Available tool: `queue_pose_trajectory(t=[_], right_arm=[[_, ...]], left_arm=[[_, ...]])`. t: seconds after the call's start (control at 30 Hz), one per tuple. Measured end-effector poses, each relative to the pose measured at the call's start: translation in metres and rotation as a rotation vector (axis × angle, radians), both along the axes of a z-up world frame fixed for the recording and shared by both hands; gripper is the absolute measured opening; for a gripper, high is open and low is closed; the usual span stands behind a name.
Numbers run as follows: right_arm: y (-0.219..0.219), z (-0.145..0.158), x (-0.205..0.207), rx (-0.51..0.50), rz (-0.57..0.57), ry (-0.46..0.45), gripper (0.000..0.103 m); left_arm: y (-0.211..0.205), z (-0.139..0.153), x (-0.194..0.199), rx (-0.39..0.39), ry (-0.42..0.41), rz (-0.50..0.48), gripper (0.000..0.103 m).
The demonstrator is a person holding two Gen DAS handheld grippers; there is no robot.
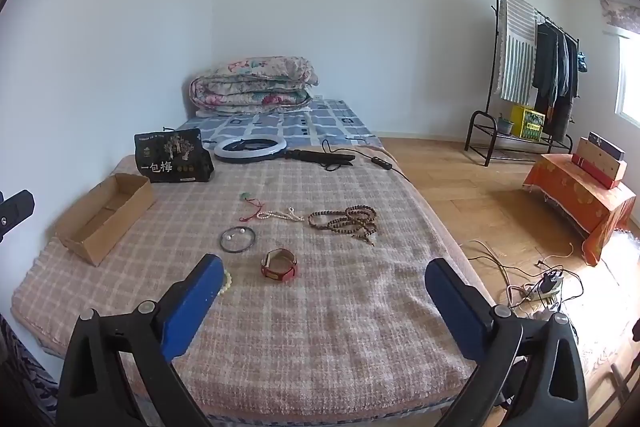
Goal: Organize jewelry
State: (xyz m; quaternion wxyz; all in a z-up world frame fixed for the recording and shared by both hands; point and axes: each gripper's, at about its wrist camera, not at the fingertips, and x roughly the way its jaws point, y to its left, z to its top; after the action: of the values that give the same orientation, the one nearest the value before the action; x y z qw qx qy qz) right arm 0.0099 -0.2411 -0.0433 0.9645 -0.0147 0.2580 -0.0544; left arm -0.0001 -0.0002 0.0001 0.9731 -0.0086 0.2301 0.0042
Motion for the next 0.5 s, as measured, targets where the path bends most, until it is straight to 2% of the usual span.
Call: queue_pose_trajectory(t=[0.5], right_arm=[[-0.0040,0.0002,0.0056,0.004,-0.005,0.016,0.102]], left_arm=[[-0.0068,-0.0029,0.0051,0.001,-0.004,0.004,0.103]])
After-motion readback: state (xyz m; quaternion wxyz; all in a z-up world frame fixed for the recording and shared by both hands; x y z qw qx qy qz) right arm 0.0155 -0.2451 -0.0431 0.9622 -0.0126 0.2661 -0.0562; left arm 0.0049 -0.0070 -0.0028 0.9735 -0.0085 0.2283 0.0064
